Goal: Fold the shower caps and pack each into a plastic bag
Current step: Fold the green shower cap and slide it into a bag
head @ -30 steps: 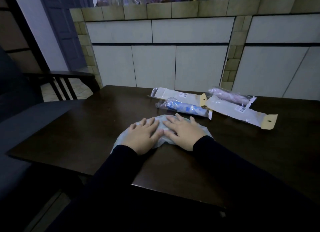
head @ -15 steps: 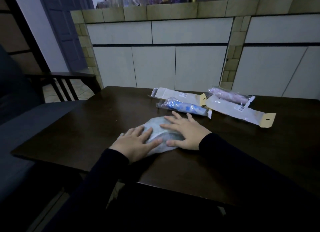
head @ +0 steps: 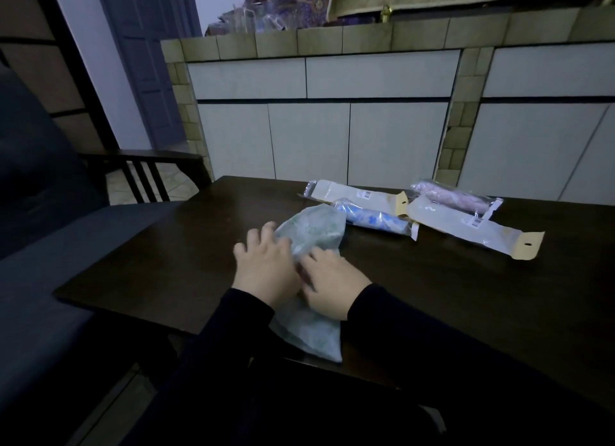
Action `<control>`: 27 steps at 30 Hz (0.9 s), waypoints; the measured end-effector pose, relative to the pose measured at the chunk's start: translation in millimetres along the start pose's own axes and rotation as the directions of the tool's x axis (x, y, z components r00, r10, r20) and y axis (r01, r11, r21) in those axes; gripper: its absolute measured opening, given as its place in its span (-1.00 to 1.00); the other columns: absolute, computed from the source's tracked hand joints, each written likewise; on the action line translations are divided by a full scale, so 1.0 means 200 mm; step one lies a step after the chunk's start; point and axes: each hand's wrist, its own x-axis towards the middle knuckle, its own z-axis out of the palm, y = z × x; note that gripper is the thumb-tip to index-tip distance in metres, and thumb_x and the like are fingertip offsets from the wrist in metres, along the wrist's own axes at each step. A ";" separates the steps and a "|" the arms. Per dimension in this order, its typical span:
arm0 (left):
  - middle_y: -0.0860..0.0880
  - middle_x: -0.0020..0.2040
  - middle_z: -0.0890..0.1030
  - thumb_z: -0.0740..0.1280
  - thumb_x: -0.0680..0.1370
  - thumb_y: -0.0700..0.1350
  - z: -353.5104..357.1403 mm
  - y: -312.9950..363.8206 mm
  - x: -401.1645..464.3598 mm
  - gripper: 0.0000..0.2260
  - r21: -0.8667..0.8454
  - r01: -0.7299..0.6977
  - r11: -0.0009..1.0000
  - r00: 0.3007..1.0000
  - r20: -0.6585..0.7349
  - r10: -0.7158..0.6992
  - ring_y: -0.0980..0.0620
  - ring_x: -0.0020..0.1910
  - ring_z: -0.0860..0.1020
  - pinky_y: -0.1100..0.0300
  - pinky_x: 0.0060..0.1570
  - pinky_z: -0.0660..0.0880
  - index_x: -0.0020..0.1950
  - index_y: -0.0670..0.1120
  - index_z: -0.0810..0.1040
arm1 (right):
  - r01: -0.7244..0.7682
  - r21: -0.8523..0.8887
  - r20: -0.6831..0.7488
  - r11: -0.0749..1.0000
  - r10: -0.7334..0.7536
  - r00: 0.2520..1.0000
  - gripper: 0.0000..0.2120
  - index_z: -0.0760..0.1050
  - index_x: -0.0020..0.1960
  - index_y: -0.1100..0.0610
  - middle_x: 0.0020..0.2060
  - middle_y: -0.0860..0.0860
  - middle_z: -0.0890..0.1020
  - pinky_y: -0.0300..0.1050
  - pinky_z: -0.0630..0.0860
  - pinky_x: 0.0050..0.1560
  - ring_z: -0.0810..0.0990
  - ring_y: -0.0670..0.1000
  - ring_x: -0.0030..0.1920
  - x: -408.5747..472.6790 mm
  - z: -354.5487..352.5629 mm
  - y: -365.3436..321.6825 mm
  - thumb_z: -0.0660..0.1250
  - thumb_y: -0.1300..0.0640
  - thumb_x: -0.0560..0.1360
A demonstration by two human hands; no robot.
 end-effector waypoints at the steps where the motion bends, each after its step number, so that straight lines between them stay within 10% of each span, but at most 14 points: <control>1: -0.02 0.52 0.12 0.21 0.52 -0.07 0.00 0.03 0.01 -0.56 -0.058 -0.066 0.996 0.998 -0.001 0.067 -0.10 0.44 0.12 -0.04 0.32 0.14 0.41 0.03 0.33 | 0.039 -0.010 0.021 0.999 -0.039 0.999 -0.65 0.40 0.27 0.20 0.20 0.18 0.44 0.01 0.31 0.17 0.43 0.22 0.17 -0.01 0.00 -0.01 0.21 0.08 0.54; 6: 0.12 0.51 0.25 0.11 0.58 0.02 0.07 -0.03 0.12 -0.55 -0.203 -0.115 0.972 0.988 0.075 0.132 0.10 0.48 0.15 -0.20 0.41 -0.04 0.49 0.16 0.22 | 0.071 0.043 0.184 0.997 -0.077 0.980 -0.46 0.30 0.44 0.09 0.46 0.00 0.28 0.16 0.09 0.41 0.32 0.08 0.39 -0.01 -0.05 0.11 0.11 -0.19 0.58; 10: 0.15 0.58 -0.07 -0.12 0.52 0.41 0.16 -0.14 0.15 -0.39 -0.164 0.061 0.985 0.936 0.351 0.000 -0.09 0.55 -0.08 -0.32 0.38 -0.18 0.54 0.24 -0.04 | 0.106 0.018 0.336 0.994 -0.106 0.936 -0.20 0.03 0.57 0.03 0.56 -0.10 -0.04 0.23 -0.15 0.49 0.00 -0.06 0.52 -0.02 -0.06 0.19 0.01 -0.42 0.48; 14: 0.11 0.58 -0.10 -0.16 0.48 0.46 0.19 -0.10 0.15 -0.30 -0.120 0.125 0.985 0.938 0.337 -0.078 -0.16 0.55 -0.11 -0.36 0.36 -0.25 0.56 0.19 -0.09 | 0.124 0.023 0.307 0.992 -0.125 0.943 -0.20 0.00 0.57 0.00 0.56 -0.11 -0.06 0.17 -0.23 0.49 -0.11 -0.11 0.53 -0.03 -0.06 0.23 0.09 -0.40 0.48; 18: 0.01 0.58 0.05 -0.01 0.49 0.43 0.21 -0.11 0.14 -0.33 -0.190 0.143 0.971 0.976 0.189 -0.106 -0.16 0.54 -0.04 -0.32 0.37 -0.13 0.53 0.15 0.14 | 0.314 0.114 -0.022 0.943 -0.313 0.949 -0.50 0.49 0.28 -0.04 0.32 -0.07 0.42 -0.07 0.20 0.36 0.30 -0.12 0.33 -0.07 -0.07 0.28 0.21 -0.31 0.49; 20: -0.04 0.48 0.28 0.18 0.50 0.32 0.20 -0.09 0.13 -0.47 -0.196 0.032 0.980 0.992 -0.117 -0.056 -0.12 0.45 0.16 -0.17 0.28 0.06 0.40 0.11 0.39 | 0.393 0.172 -0.137 0.903 -0.373 0.917 -0.62 0.58 0.03 0.03 0.05 -0.06 0.54 -0.13 0.35 0.13 0.45 -0.11 0.07 -0.11 -0.08 0.31 0.19 -0.23 0.52; 23: 0.05 0.02 0.55 0.32 0.46 0.18 0.16 -0.03 0.08 -0.72 -0.253 -0.291 0.923 0.818 -0.566 0.102 0.00 0.04 0.45 0.10 -0.02 0.21 0.04 0.06 0.60 | 0.360 0.299 -0.071 0.884 -0.356 0.932 -0.66 0.58 0.01 0.05 -0.05 -0.06 0.56 -0.09 0.42 0.07 0.50 -0.08 -0.01 -0.14 -0.10 0.36 0.22 -0.18 0.51; 27: 0.10 -0.27 0.55 0.44 0.41 0.17 0.11 0.02 -0.02 -0.77 -0.646 -0.443 0.621 0.888 -0.220 0.405 0.22 -0.32 0.45 0.31 -0.25 0.36 -0.06 0.09 0.54 | 0.321 0.232 -0.051 0.918 -0.318 0.947 -0.61 0.57 0.04 0.02 -0.03 -0.12 0.53 -0.13 0.42 0.06 0.49 -0.15 -0.03 -0.15 -0.09 0.38 0.38 -0.24 0.38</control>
